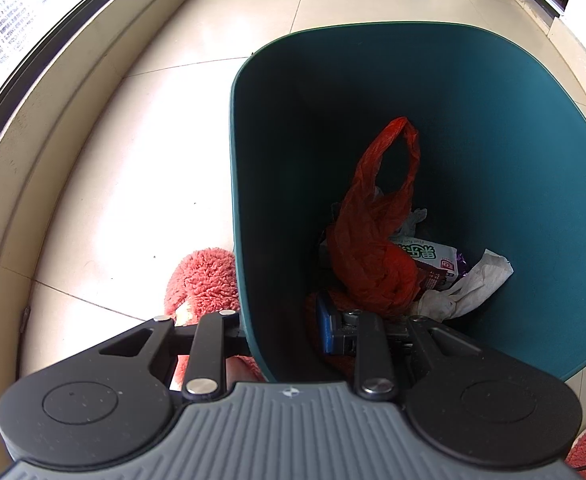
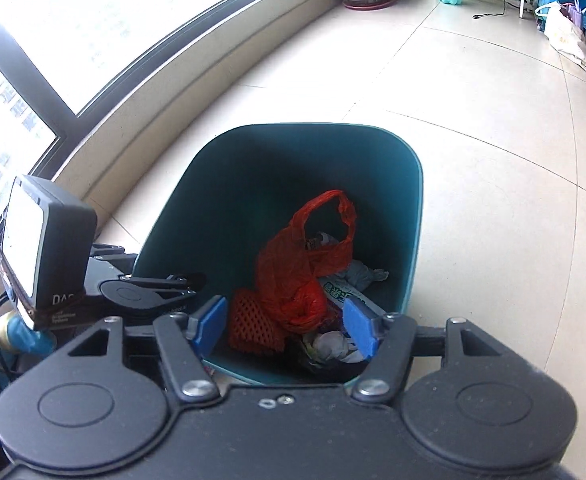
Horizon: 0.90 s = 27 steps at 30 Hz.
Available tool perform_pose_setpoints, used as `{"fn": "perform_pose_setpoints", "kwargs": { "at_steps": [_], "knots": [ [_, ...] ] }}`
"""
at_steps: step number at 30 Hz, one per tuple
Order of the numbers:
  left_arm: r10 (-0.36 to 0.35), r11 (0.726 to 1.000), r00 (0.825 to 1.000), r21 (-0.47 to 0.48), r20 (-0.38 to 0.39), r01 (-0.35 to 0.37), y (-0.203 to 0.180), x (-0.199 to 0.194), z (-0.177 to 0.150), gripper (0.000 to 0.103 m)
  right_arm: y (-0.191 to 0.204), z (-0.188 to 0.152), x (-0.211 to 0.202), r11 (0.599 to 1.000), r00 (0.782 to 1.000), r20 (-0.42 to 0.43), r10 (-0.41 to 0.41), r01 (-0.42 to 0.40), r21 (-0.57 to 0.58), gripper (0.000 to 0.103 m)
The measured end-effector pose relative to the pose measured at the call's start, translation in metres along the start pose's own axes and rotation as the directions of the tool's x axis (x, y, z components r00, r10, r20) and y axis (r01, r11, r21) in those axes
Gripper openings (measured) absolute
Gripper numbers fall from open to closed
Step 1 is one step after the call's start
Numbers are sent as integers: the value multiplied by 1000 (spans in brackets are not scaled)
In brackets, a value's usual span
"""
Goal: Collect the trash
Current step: 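Move the right tool down to the blue bubble-wrap sheet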
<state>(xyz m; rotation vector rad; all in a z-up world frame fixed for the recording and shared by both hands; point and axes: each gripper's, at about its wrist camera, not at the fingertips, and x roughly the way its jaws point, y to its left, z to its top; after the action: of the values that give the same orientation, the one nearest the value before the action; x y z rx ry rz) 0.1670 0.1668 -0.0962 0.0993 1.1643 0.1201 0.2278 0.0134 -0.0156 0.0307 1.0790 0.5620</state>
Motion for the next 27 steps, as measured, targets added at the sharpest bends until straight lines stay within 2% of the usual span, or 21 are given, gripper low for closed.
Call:
{"fn": "perform_pose_setpoints", "kwargs": {
  "at_steps": [6,15,18,22,27],
  "knots": [
    [10,1000,1000,-2,-2,-10,-2,1,0,27,-46,-18,-21,996,998,52,-48,43,82,72],
    [24,1000,1000,-3,-4,-24,-5,3,-1,27,-111,-57,-20,978,990,36,-135,128,162,78],
    [22,1000,1000,-9,-7,-22,-5,3,0,27,-139,-74,-10,968,988,6,-156,151,202,80],
    [16,1000,1000,-17,-10,-16,-3,3,1,27,-170,-98,17,954,977,-54,-204,211,212,89],
    [13,1000,1000,-18,-14,-13,-1,3,2,27,-212,-128,58,911,944,-162,-289,323,258,90]
  ]
}}
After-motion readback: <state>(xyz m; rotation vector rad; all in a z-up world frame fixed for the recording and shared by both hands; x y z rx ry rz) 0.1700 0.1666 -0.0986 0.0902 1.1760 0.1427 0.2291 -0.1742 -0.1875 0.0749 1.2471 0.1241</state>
